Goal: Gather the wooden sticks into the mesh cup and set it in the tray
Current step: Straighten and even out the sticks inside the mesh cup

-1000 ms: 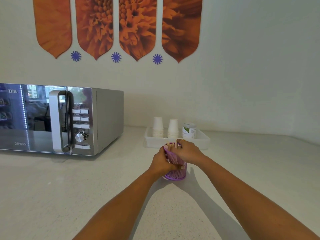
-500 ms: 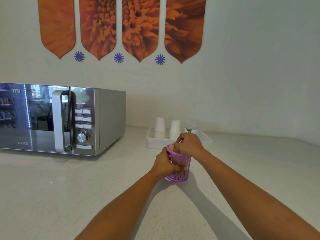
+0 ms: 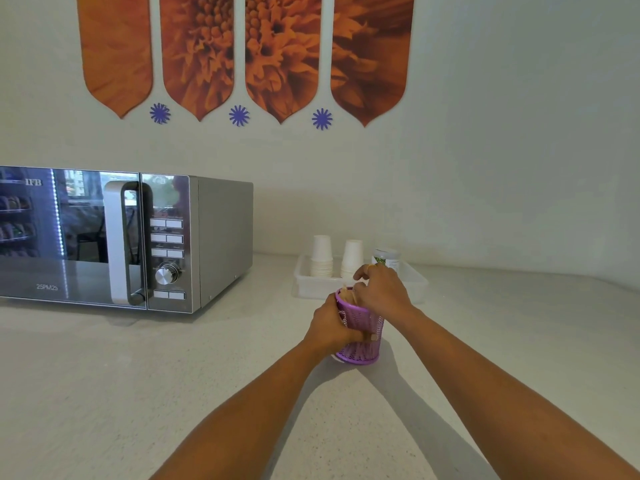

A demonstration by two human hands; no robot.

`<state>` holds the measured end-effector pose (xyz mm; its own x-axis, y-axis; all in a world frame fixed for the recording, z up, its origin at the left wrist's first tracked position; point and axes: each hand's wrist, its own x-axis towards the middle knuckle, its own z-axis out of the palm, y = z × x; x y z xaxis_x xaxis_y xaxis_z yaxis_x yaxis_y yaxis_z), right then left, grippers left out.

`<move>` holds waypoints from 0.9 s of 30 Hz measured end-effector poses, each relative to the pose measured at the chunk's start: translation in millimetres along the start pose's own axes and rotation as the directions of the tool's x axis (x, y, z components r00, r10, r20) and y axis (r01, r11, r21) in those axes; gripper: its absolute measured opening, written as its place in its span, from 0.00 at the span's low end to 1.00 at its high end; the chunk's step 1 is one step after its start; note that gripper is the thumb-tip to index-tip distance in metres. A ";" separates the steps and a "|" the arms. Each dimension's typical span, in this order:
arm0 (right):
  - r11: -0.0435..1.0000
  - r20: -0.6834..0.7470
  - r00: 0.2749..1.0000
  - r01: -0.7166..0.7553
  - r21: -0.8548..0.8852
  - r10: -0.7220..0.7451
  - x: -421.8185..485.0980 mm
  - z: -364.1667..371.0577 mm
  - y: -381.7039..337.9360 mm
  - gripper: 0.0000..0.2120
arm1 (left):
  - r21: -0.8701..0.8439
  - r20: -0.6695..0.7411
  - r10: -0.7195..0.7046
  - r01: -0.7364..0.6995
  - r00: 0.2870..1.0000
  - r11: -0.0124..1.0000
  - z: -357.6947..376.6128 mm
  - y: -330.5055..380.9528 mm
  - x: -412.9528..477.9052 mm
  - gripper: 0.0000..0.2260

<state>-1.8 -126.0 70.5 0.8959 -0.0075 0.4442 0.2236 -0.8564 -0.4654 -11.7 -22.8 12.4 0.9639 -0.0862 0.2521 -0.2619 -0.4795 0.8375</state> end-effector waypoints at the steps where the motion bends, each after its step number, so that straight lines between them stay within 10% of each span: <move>1: 1.000 0.003 1.000 -0.012 0.010 0.012 1.6 -1.4 1.1 0.13 | -0.001 -0.001 -0.002 0.002 1.000 1.000 0.2 -0.5 0.3 0.40; 10: 0.970 -0.055 0.998 0.035 0.241 -0.023 -0.5 -1.4 5.1 0.14 | 0.019 -0.001 0.050 -0.050 0.999 0.999 -2.8 1.5 3.0 0.38; 21: 0.984 0.239 0.969 -0.106 0.144 0.069 13.6 3.1 11.5 0.27 | 0.006 -0.011 0.076 -0.076 0.997 0.997 -5.1 0.1 5.4 0.39; 27: 0.991 0.141 0.981 -0.136 0.020 0.132 11.6 6.5 8.6 0.19 | 0.014 0.012 0.115 -0.115 0.993 0.993 -3.9 2.8 4.3 0.39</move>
<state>13.1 -130.1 66.8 0.9626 -0.0476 0.2668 0.1073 -0.8370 -0.5366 -8.5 -21.1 17.8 0.9277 -0.1511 0.3413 -0.3707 -0.4784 0.7960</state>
